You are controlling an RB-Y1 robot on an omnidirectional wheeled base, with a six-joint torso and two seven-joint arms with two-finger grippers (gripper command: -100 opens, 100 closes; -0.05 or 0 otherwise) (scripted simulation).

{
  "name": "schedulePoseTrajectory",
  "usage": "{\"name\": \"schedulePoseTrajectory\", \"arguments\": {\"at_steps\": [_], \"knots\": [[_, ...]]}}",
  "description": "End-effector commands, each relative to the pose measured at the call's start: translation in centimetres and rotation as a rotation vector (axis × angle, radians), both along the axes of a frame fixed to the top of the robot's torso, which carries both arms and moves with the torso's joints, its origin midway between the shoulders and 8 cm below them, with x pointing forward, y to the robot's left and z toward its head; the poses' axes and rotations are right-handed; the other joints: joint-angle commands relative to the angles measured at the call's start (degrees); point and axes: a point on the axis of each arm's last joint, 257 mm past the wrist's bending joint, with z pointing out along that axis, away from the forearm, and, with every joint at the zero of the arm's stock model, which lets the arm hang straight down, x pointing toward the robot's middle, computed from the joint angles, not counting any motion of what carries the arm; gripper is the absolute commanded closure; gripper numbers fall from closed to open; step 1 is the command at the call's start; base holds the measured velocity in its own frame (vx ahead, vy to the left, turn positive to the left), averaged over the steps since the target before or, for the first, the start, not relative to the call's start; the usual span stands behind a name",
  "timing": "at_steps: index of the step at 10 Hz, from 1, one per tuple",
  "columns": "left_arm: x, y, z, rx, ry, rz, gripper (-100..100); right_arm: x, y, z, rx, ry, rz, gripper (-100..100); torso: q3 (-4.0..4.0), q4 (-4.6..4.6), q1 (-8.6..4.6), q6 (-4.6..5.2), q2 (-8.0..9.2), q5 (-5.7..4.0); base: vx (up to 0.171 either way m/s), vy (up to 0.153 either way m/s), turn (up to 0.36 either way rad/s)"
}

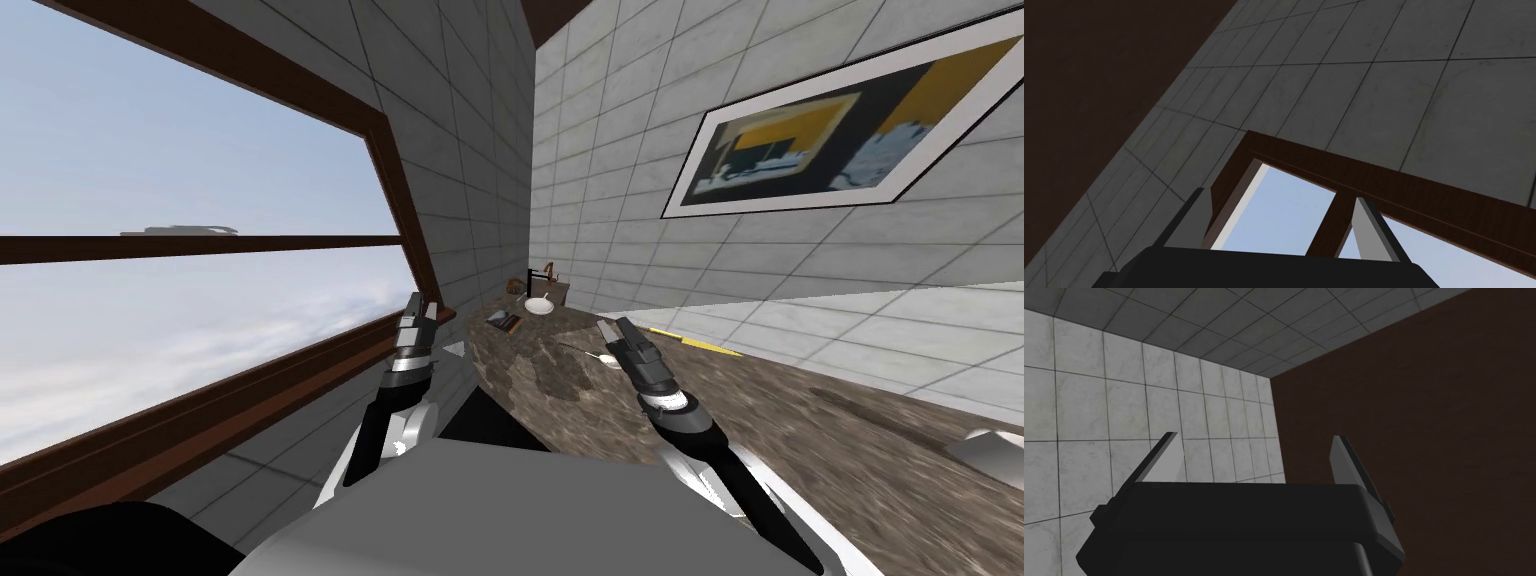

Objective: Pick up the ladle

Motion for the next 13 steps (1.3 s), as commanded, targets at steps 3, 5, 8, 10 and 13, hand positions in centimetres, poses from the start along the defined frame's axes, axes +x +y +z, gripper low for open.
{"name": "schedulePoseTrajectory", "arguments": {"at_steps": [3, 5, 8, 10, 13], "knots": [[0.0, 0.0, 0.0, 0.0, 0.0, 0.0, 0, 0.3, 1.6, -2.6, -0.135, 0.031, 0.05, -100, -0.03, -0.01, 0.02, 0.0, -0.05, 0.0, -0.042, -0.022, 0.174], [0.0, 0.0, 0.0, 0.0, 0.0, 0.0, 0, 0.4, 2.2, -4.1, -0.2, 0.048, 0.077, -100, -0.03, -0.01, 0.06, 0.0, -0.05, 0.01, -0.047, -0.02, 0.171], [0.0, 0.0, 0.0, 0.0, 0.0, 0.0, 0, 0.3, 2.8, -5.9, -0.288, 0.07, 0.114, -100, -0.02, -0.01, 0.07, -0.03, -0.03, 0.01, -0.046, -0.011, 0.145], [0.0, 0.0, 0.0, 0.0, 0.0, 0.0, 0, 0.1, 3.2, -7.8, -0.361, 0.091, 0.145, -100, -0.03, -0.01, 0.1, -0.03, -0.05, 0.02, -0.04, -0.005, 0.179], [0.0, 0.0, 0.0, 0.0, 0.0, 0.0, 0, -0.2, 3.5, -11.6, -0.491, 0.137, 0.197, -100, -0.07, -0.02, 0.07, 0.02, -0.12, 0.02, -0.027, -0.005, 0.174]]}}
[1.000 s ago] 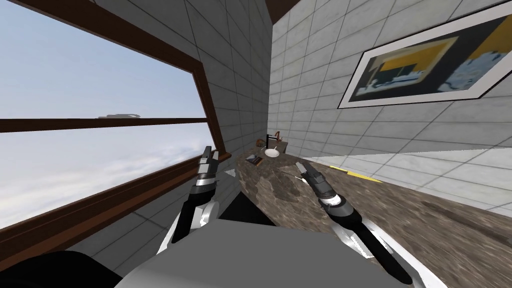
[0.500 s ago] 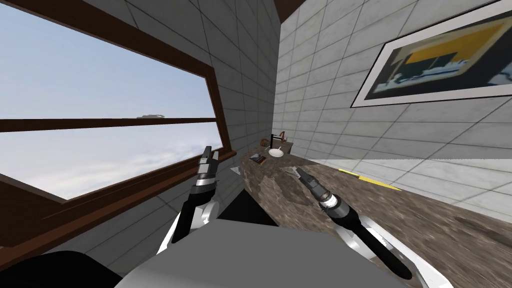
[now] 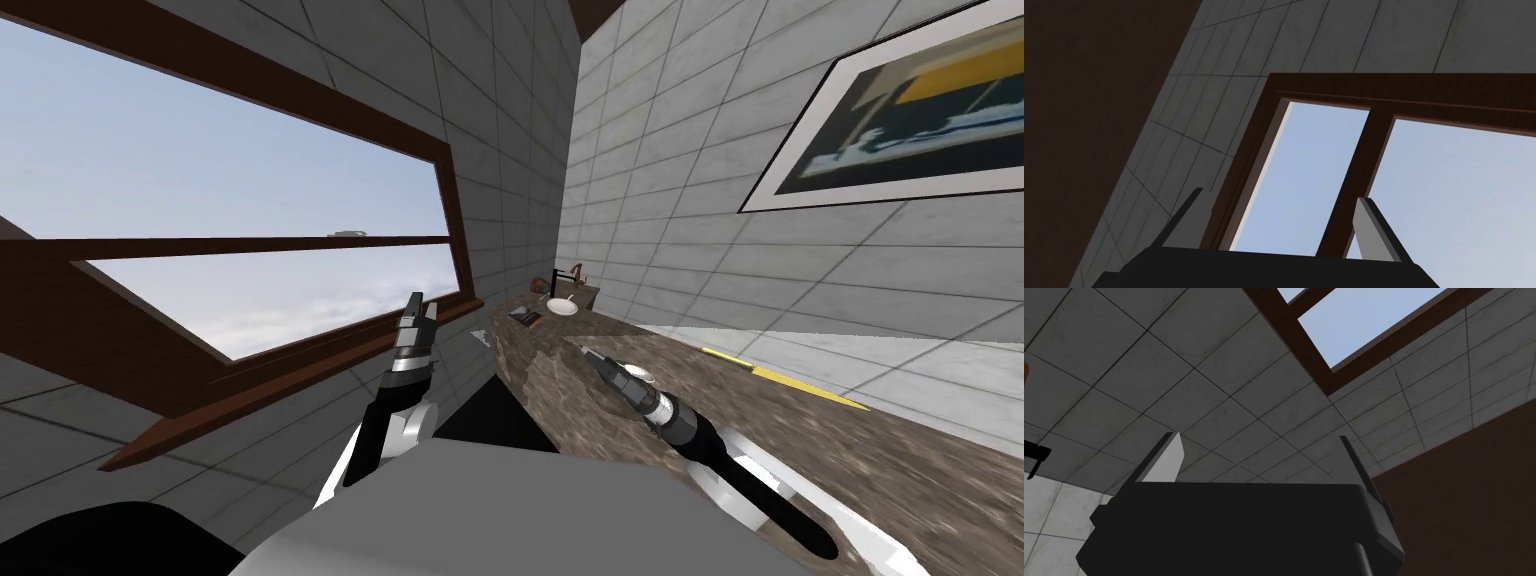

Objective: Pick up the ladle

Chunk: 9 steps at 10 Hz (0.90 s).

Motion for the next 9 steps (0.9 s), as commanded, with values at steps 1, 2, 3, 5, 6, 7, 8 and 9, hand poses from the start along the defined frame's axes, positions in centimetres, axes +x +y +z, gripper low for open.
{"name": "schedulePoseTrajectory", "arguments": {"at_steps": [1, 2, 3, 5, 6, 7, 8, 9], "knots": [[0.0, 0.0, 0.0, 0.0, 0.0, 0.0, 0, 0.0, 0.1, -1.2, -0.054, 0.015, 0.021, -100, 0.0, 0.0, 0.0, 0.0, 0.0, 0.0, -0.018, -0.008, 0.105], [0.0, 0.0, 0.0, 0.0, 0.0, 0.0, 0, -0.2, -0.1, -3.1, -0.111, 0.038, 0.039, -100, -0.01, 0.0, -0.01, 0.04, -0.02, 0.0, -0.02, -0.004, 0.231], [0.0, 0.0, 0.0, 0.0, 0.0, 0.0, 0, -0.3, -0.2, -3.3, -0.135, 0.041, 0.048, -100, -0.02, -0.01, -0.01, 0.0, -0.03, 0.0, -0.014, -0.009, 0.1], [0.0, 0.0, 0.0, 0.0, 0.0, 0.0, 0, -0.5, -0.9, -5.5, -0.218, 0.068, 0.074, -100, -0.03, -0.01, -0.02, 0.02, -0.06, -0.01, -0.008, -0.006, 0.137], [0.0, 0.0, 0.0, 0.0, 0.0, 0.0, 0, -0.7, -1.6, -7.5, -0.279, 0.093, 0.088, -100, -0.04, -0.01, -0.02, 0.04, -0.07, 0.0, -0.002, -0.006, 0.208], [0.0, 0.0, 0.0, 0.0, 0.0, 0.0, 0, -0.8, -1.9, -7.6, -0.303, 0.096, 0.097, -100, -0.06, -0.02, -0.01, 0.01, -0.1, -0.01, 0.0, -0.009, 0.112], [0.0, 0.0, 0.0, 0.0, 0.0, 0.0, 0, -1.0, -2.8, -9.5, -0.364, 0.12, 0.109, -100, -0.06, -0.02, -0.03, 0.06, -0.1, -0.01, 0.002, -0.007, 0.202], [0.0, 0.0, 0.0, 0.0, 0.0, 0.0, 0, -1.1, -3.2, -9.6, -0.39, 0.124, 0.117, -100, -0.07, -0.03, -0.02, 0.01, -0.13, -0.01, 0.004, -0.01, 0.095]]}}
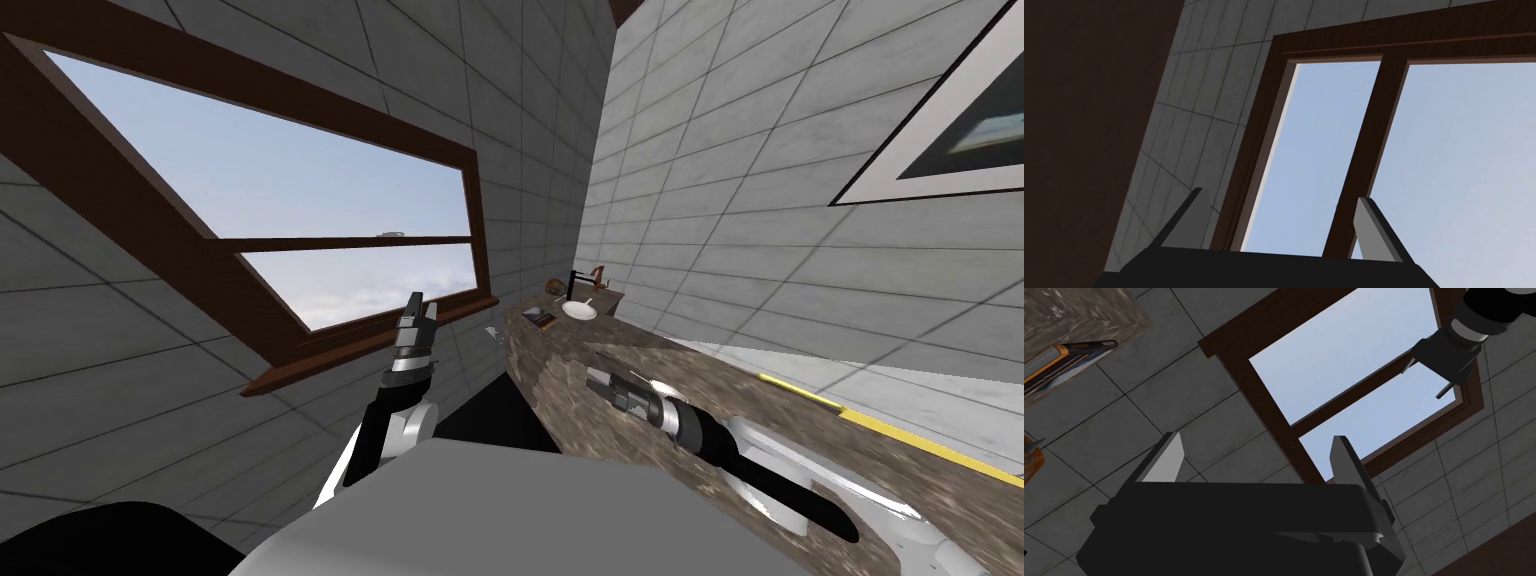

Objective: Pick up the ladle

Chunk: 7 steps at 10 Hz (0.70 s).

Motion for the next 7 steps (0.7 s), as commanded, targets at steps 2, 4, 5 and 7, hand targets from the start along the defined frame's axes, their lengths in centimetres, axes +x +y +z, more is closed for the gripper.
{"name": "schedulePoseTrajectory", "arguments": {"at_steps": [2, 4, 5, 7], "knots": [[0.0, 0.0, 0.0, 0.0, 0.0, 0.0, 0, -0.5, -2.0, -2.2, -0.109, 0.031, 0.025, -100, -0.01, -0.01, 0.01, -0.04, -0.02, 0.0, 0.01, -0.008, 0.131], [0.0, 0.0, 0.0, 0.0, 0.0, 0.0, 0, -0.7, -4.0, -3.9, -0.197, 0.057, 0.04, -100, -0.02, -0.01, 0.01, -0.03, -0.04, 0.0, 0.014, -0.008, 0.119], [0.0, 0.0, 0.0, 0.0, 0.0, 0.0, 0, -0.9, -5.7, -5.3, -0.263, 0.079, 0.047, -100, -0.02, -0.01, 0.01, 0.0, -0.04, 0.0, 0.019, -0.006, 0.164], [0.0, 0.0, 0.0, 0.0, 0.0, 0.0, 0, -1.2, -8.1, -6.6, -0.353, 0.103, 0.06, -100, -0.04, -0.01, 0.01, 0.01, -0.07, 0.0, 0.025, -0.011, 0.106]]}}
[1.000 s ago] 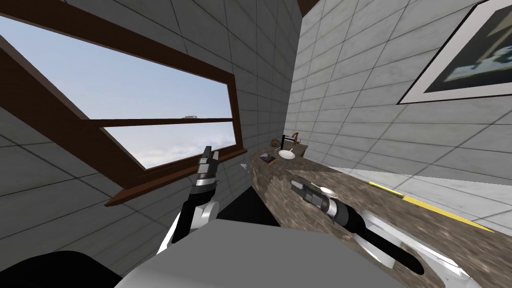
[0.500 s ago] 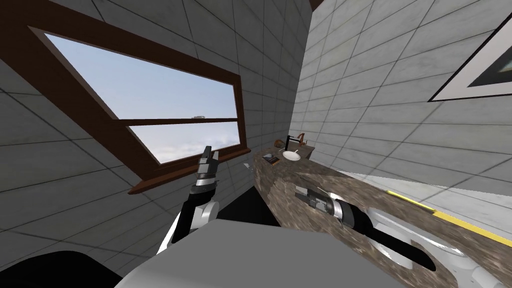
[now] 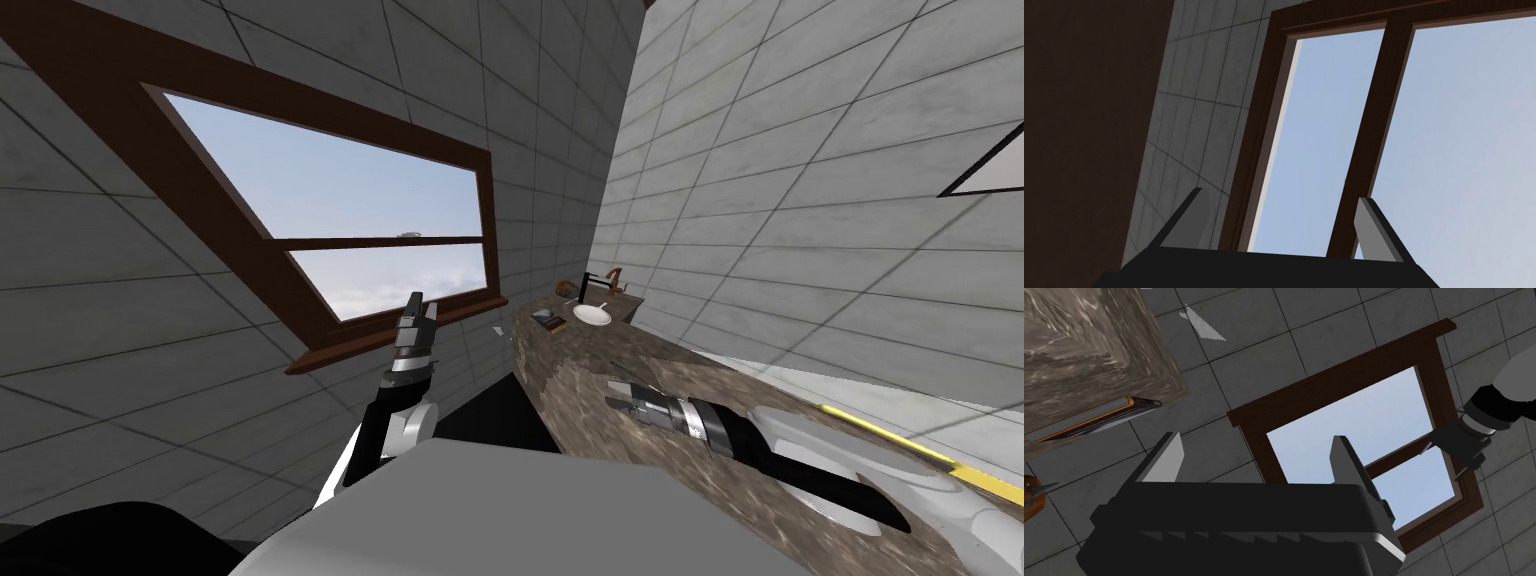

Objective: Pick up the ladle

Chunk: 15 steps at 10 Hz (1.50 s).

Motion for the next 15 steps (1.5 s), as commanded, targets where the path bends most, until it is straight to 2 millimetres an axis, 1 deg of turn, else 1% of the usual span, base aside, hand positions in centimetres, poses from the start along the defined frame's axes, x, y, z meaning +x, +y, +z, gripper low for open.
{"name": "schedulePoseTrajectory", "arguments": {"at_steps": [1, 2, 3, 4, 5, 6, 7, 8, 9, 10, 11, 12, 13, 15], "knots": [[0.0, 0.0, 0.0, 0.0, 0.0, 0.0, 0, -0.3, -1.6, -1.0, -0.054, 0.014, 0.006, -100, 0.0, 0.0, 0.0, 0.0, 0.0, 0.0, 0.026, -0.012, 0.074], [0.0, 0.0, 0.0, 0.0, 0.0, 0.0, 0, -0.5, -3.8, -2.1, -0.126, 0.037, 0.011, -100, 0.01, 0.0, 0.0, 0.03, 0.02, -0.01, 0.03, -0.003, 0.122], [0.0, 0.0, 0.0, 0.0, 0.0, 0.0, 0, -0.5, -4.1, -2.0, -0.138, 0.039, 0.013, -100, -0.01, 0.0, 0.02, 0.0, -0.01, 0.0, 0.025, -0.008, 0.072], [0.0, 0.0, 0.0, 0.0, 0.0, 0.0, 0, -0.8, -6.4, -2.9, -0.211, 0.062, 0.018, -100, 0.01, 0.0, 0.03, 0.03, 0.01, 0.0, 0.034, -0.008, 0.114], [0.0, 0.0, 0.0, 0.0, 0.0, 0.0, 0, -0.8, -6.8, -2.9, -0.219, 0.063, 0.016, -100, -0.01, 0.0, 0.01, 0.01, -0.01, -0.01, 0.033, -0.008, 0.065], [0.0, 0.0, 0.0, 0.0, 0.0, 0.0, 0, -1.2, -9.2, -3.6, -0.289, 0.088, 0.016, -100, -0.01, 0.0, 0.03, 0.03, -0.01, 0.0, 0.051, -0.008, 0.098], [0.0, 0.0, 0.0, 0.0, 0.0, 0.0, 0, -1.2, -9.4, -3.5, -0.296, 0.089, 0.018, -100, -0.04, -0.02, 0.02, 0.02, -0.07, 0.0, 0.043, -0.011, 0.047], [0.0, 0.0, 0.0, 0.0, 0.0, 0.0, 0, -1.6, -12.0, -3.9, -0.368, 0.115, 0.017, -100, -0.03, -0.01, 0.03, 0.04, -0.05, 0.0, 0.045, -0.006, 0.077], [0.0, 0.0, 0.0, 0.0, 0.0, 0.0, 0, -1.6, -12.0, -3.9, -0.368, 0.115, 0.017, -100, -0.03, -0.01, 0.03, 0.03, -0.06, 0.0, 0.04, -0.007, 0.043], [0.0, 0.0, 0.0, 0.0, 0.0, 0.0, 0, -2.1, -14.5, -4.2, -0.435, 0.14, 0.014, -100, -0.03, -0.01, 0.04, 0.04, -0.04, -0.01, 0.05, 0.006, 0.061], [0.0, 0.0, 0.0, 0.0, 0.0, 0.0, 0, -2.6, -16.4, -4.3, -0.489, 0.163, 0.017, -100, -0.04, -0.02, 0.08, 0.03, -0.07, 0.01, 0.08, 0.011, 0.093], [0.0, 0.0, 0.0, 0.0, 0.0, 0.0, 0, -2.5, -16.9, -4.4, -0.495, 0.165, 0.01, -100, -0.09, -0.04, 0.11, 0.02, -0.16, 0.01, 0.073, 0.0, 0.021], [0.0, 0.0, 0.0, 0.0, 0.0, 0.0, 0, -2.5, -16.9, -4.4, -0.495, 0.165, 0.01, -100, -0.09, -0.04, 0.08, 0.05, -0.15, 0.01, 0.035, -0.004, -0.017], [0.0, 0.0, 0.0, 0.0, 0.0, 0.0, 0, -3.7, -21.0, -4.5, -0.595, 0.215, -0.003, -100, -0.03, -0.01, 0.08, 0.04, -0.06, 0.0, 0.064, 0.006, 0.027]]}}
